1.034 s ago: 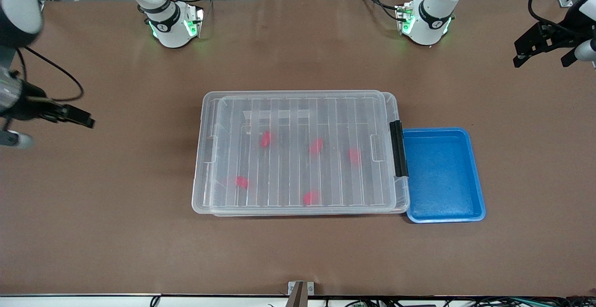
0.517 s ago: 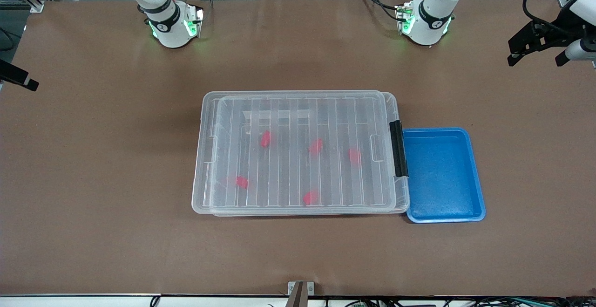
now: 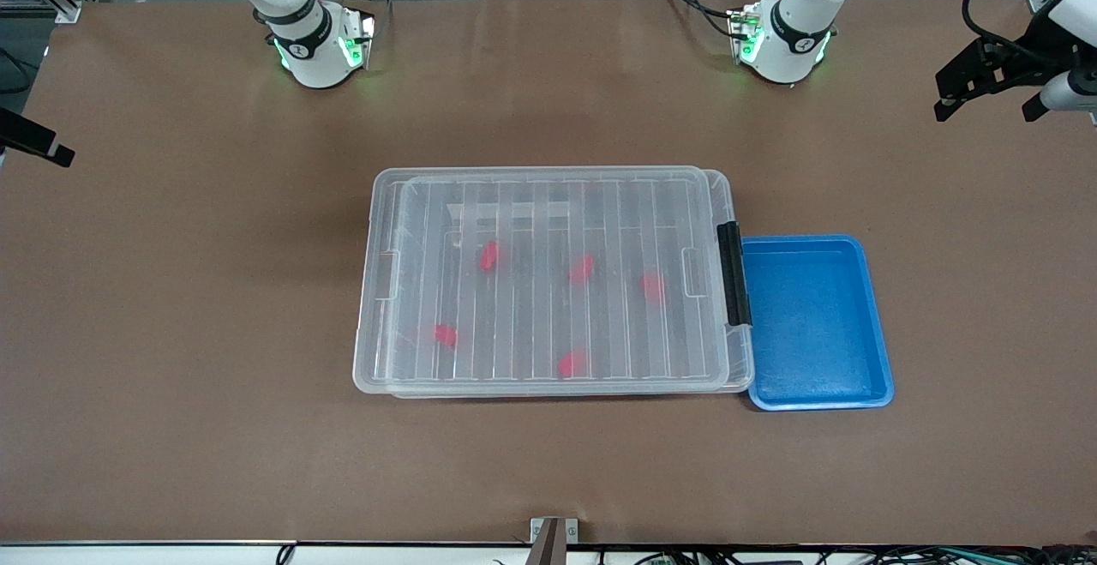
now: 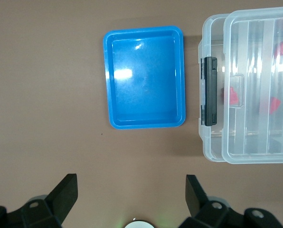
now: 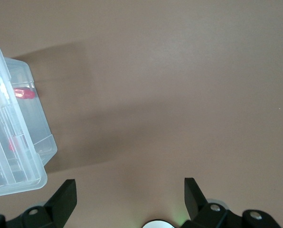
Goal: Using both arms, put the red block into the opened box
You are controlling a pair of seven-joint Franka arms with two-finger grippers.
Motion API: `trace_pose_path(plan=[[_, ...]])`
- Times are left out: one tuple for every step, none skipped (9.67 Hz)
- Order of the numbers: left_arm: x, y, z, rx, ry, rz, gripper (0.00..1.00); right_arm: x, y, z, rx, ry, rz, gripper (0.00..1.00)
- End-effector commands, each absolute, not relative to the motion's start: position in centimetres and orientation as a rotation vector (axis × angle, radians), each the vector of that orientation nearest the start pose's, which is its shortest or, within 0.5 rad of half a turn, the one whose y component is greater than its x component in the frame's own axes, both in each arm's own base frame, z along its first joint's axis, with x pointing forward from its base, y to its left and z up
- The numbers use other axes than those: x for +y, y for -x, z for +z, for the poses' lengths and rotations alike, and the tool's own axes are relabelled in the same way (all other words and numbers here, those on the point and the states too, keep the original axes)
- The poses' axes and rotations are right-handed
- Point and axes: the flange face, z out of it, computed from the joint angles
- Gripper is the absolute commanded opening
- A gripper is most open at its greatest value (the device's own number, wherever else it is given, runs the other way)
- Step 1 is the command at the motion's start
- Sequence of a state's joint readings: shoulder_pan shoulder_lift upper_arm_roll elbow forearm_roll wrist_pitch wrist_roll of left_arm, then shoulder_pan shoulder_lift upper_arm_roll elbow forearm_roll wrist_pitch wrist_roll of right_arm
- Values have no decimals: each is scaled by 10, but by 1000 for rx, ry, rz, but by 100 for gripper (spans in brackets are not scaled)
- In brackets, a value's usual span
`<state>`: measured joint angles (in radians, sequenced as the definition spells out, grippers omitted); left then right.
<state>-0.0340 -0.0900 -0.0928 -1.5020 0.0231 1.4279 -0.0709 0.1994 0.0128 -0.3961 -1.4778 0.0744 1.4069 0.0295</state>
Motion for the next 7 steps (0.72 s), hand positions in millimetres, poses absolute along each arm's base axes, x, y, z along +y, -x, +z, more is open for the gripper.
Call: trace_pose_path(plan=[[-64, -504, 682, 99, 3118, 24, 100, -100, -532, 652, 330, 3061, 124, 100], [-64, -505, 681, 99, 3116, 26, 100, -102, -532, 652, 348, 3063, 121, 100], [-64, -505, 681, 99, 3116, 26, 100, -102, -533, 652, 361, 3065, 115, 100], [-64, -505, 681, 97, 3116, 26, 100, -104, -532, 651, 367, 3062, 121, 100], [-64, -505, 681, 99, 3116, 26, 100, -102, -531, 649, 363, 3062, 124, 100], [-63, -505, 682, 97, 3117, 24, 100, -104, -531, 648, 368, 3061, 126, 100], [-63, -505, 682, 94, 3117, 24, 100, -99, -531, 649, 352, 3072, 125, 100]])
